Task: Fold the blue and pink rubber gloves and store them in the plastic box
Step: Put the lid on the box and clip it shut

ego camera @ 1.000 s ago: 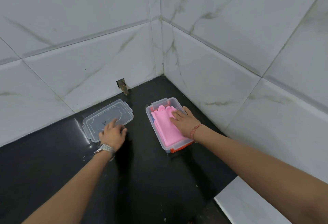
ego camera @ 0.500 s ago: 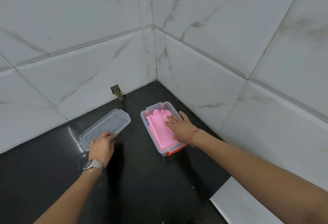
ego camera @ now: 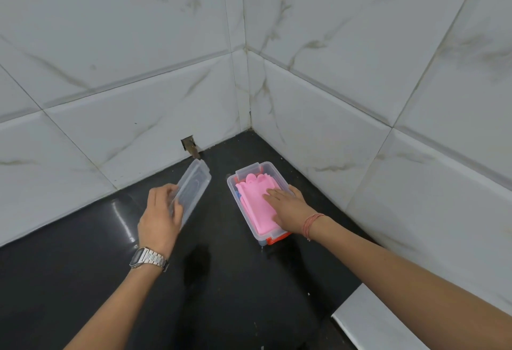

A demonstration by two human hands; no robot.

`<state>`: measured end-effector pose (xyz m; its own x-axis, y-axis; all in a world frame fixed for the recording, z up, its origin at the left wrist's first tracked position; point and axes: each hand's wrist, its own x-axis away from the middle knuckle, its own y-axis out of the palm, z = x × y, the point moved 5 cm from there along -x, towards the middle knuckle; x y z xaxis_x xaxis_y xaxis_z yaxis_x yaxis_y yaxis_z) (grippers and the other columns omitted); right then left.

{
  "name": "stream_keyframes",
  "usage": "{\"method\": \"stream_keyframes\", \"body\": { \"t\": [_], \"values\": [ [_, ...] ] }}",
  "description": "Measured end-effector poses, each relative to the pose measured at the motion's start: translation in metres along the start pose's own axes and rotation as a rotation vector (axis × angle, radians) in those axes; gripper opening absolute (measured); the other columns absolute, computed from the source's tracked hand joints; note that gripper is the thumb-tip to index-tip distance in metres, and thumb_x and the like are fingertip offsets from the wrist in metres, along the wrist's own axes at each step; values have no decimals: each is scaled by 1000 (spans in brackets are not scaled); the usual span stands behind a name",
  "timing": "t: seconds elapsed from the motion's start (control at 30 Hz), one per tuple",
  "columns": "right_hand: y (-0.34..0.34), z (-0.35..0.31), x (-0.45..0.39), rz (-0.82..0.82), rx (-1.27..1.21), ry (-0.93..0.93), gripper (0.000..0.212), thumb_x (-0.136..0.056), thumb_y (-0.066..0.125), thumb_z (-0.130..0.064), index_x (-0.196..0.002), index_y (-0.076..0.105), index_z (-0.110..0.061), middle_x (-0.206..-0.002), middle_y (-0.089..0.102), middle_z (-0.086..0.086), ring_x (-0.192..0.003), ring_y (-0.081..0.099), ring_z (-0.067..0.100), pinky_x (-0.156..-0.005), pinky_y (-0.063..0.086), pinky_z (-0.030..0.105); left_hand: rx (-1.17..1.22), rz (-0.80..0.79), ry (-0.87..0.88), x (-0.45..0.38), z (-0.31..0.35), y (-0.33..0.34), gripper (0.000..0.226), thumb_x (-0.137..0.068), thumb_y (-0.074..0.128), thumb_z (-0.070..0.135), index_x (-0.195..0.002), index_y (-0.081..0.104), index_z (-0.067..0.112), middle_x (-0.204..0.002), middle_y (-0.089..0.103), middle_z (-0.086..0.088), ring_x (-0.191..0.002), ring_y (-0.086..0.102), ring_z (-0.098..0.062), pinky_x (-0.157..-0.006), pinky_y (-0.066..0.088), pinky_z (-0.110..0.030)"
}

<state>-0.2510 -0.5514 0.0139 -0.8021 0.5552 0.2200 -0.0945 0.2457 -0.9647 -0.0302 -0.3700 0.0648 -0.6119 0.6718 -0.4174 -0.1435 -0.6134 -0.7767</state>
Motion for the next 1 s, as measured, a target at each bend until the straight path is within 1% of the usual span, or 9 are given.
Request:
{"method": "stream_keyframes", "body": {
  "t": [0.13,0.23,0.3,0.37,0.5,0.6,0.73,0.87,1.0],
  "values": [
    [-6,-7,7,74,-96,32,55,-97,50,-20,-147,27,-24,-151,37,-1,-138,35,23,-117,18,44,187,104,-59,-5,16,-13,29,-90,53,11,-119,51,16,-113,53,-2,-90,48,-6,-68,43,-31],
    [-23,-16,15,259,-241,23,49,-98,47,-21,-144,32,-26,-141,50,-1,-122,52,23,-110,33,41,378,156,-105,-8,31,-16,24,-93,49,13,-115,51,22,-105,53,6,-81,53,-4,-70,43,-20],
    [-35,-22,22,346,-406,12,46,-101,41,-27,-146,32,-29,-136,55,-2,-109,61,21,-101,46,39,526,151,-187,-10,40,-10,19,-95,48,16,-111,49,28,-93,56,10,-71,58,1,-62,44,-9],
    [-45,-26,27,383,-654,10,43,-103,33,-32,-146,30,-32,-122,62,-2,-93,65,17,-85,56,36,685,112,-330,-9,48,4,15,-97,47,19,-109,47,29,-87,58,10,-59,58,-1,-54,47,-12],
    [-56,-14,33,484,-984,64,44,-103,26,-41,-146,29,-33,-110,62,-12,-81,63,-7,-72,50,20,829,27,-534,1,64,39,15,-97,48,19,-110,48,27,-90,61,6,-56,59,-5,-56,49,-24],
    [-56,3,34,497,-1030,135,43,-102,37,-30,-144,37,-26,-123,61,-5,-92,65,3,-78,57,28,831,-59,-574,12,79,58,20,-94,52,18,-111,49,27,-92,61,8,-63,63,-6,-58,51,-25],
    [-42,30,29,447,-998,272,47,-98,45,-19,-145,40,-21,-143,50,0,-129,49,19,-109,41,44,722,-196,-552,23,94,75,24,-92,57,19,-114,50,26,-92,59,10,-80,60,-3,-68,50,-24],
    [-25,48,24,378,-1015,353,44,-100,44,-21,-144,41,-22,-143,50,0,-130,48,21,-108,41,47,601,-296,-516,28,98,89,31,-91,60,20,-120,49,18,-91,58,9,-77,53,1,-58,35,-10],
    [-11,55,20,350,-1033,393,44,-100,41,-19,-144,41,-22,-142,50,-1,-128,48,21,-108,41,43,494,-311,-457,29,104,94,37,-91,61,22,-124,47,15,-102,59,1,-80,54,-5,-60,38,-13]
  ]
}}
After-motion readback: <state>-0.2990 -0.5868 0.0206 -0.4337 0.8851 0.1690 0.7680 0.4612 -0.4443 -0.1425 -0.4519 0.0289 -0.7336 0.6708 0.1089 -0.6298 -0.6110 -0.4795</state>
